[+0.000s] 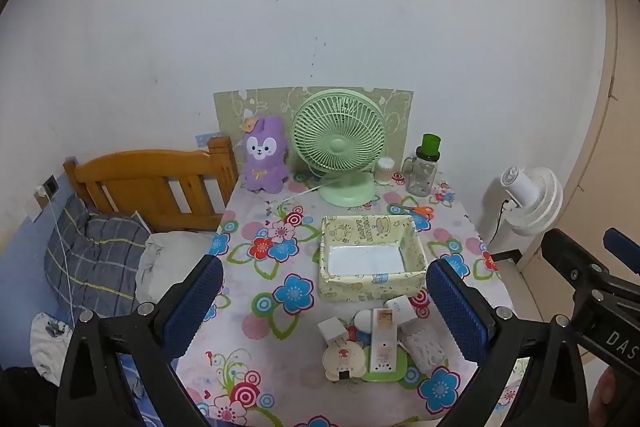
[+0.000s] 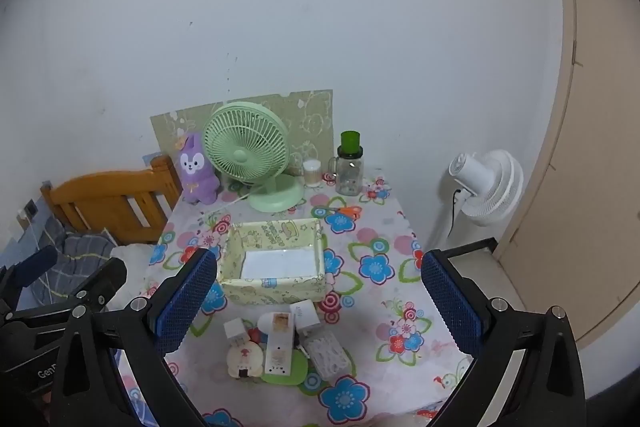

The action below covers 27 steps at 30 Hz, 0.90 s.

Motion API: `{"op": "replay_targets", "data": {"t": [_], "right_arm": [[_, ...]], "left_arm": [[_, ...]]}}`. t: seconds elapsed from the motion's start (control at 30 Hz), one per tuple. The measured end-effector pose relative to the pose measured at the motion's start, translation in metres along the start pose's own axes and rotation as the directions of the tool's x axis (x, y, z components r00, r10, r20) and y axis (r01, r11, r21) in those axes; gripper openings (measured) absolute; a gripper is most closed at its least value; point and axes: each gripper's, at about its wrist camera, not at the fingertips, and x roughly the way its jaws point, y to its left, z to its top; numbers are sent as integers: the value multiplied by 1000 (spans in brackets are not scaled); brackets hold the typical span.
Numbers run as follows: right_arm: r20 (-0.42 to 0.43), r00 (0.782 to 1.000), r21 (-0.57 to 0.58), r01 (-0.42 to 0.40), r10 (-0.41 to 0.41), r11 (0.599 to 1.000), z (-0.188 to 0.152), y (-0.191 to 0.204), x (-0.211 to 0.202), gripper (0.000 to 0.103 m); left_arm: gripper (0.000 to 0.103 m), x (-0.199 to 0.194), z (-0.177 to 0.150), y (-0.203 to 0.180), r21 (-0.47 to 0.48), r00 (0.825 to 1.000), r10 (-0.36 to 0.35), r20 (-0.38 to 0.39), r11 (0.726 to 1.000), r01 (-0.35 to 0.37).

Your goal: Organize rigid objects

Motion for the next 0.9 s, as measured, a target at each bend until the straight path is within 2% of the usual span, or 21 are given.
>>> {"op": "replay_targets", "data": {"t": [0.3, 0.33, 0.53, 0.9], "right_arm": [[37, 999, -17, -13, 14, 1000, 3, 1, 2, 103], [39, 999, -19, -12, 13, 1000, 3, 2, 2, 103], [43, 999, -18, -13, 14, 1000, 5, 3, 6, 103], [38, 999, 0, -1, 1, 1000, 5, 3, 13, 103]], "left_arm": [[103, 0, 9, 3, 11, 999, 37, -9, 999, -37], [103, 5, 8, 2, -1, 1000, 21, -8, 1000, -21], [103, 3, 1, 1, -7, 999, 29, 18, 1000, -29], [103, 5, 3, 1, -2, 999, 30, 11, 1000, -30]]}}
